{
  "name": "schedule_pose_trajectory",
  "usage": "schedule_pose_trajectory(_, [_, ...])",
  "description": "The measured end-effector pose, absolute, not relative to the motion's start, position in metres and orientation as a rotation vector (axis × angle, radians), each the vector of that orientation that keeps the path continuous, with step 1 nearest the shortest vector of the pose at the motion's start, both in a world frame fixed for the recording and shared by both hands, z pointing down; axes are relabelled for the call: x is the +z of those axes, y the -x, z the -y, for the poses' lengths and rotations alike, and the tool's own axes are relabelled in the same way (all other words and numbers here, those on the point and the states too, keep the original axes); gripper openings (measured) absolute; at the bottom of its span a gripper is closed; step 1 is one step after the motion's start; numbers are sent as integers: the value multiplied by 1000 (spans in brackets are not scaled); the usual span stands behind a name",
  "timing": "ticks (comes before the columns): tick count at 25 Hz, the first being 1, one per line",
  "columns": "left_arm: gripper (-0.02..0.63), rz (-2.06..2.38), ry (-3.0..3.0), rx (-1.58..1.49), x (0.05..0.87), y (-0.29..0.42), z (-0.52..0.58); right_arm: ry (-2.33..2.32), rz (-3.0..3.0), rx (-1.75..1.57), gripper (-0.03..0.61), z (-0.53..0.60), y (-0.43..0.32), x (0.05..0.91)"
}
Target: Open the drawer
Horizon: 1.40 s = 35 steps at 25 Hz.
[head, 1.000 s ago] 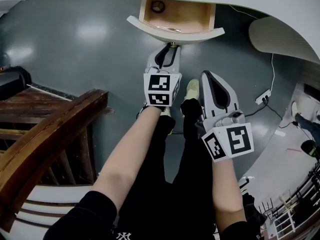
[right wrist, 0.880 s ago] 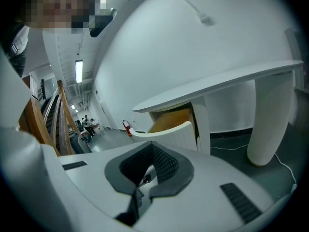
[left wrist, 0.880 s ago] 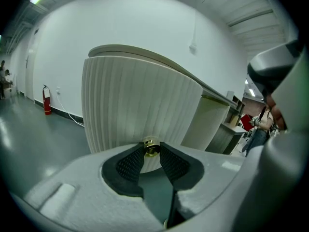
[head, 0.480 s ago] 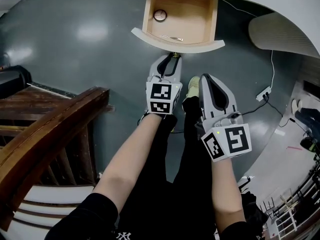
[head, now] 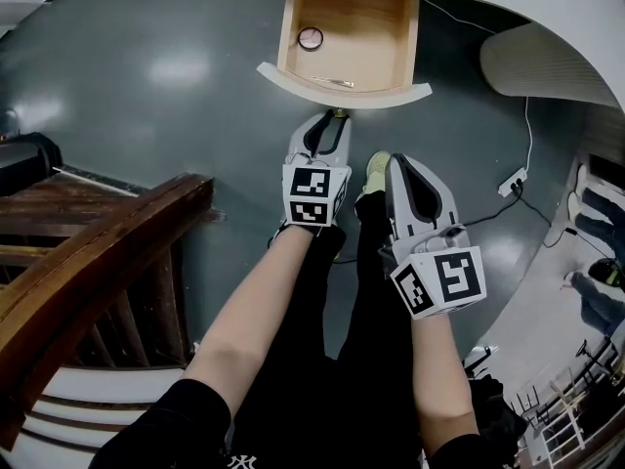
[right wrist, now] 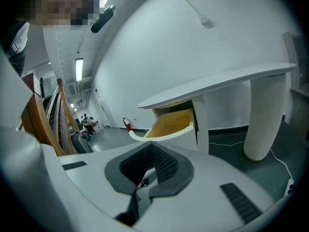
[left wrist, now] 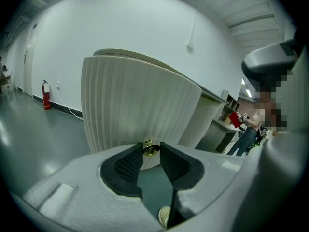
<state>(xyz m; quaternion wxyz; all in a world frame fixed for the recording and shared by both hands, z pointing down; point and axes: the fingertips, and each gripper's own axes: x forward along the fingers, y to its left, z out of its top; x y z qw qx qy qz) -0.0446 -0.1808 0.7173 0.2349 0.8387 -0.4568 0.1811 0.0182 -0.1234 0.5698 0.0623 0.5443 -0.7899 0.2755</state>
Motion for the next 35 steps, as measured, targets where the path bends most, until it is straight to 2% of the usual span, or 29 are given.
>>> schedule_pose_trajectory(10, [98,1238,-2305,490,675,50,158,-1645,2385,826,15,122,-26,552])
schedule_pose_trajectory(19, [31,1186,-2386,436,567,47,141,-1632,2393,765,15,121,-28,493])
schedule_pose_trajectory(35, [11,1115,-2523,341,411,43,135,-1618,2480,611,14,132,-14,395])
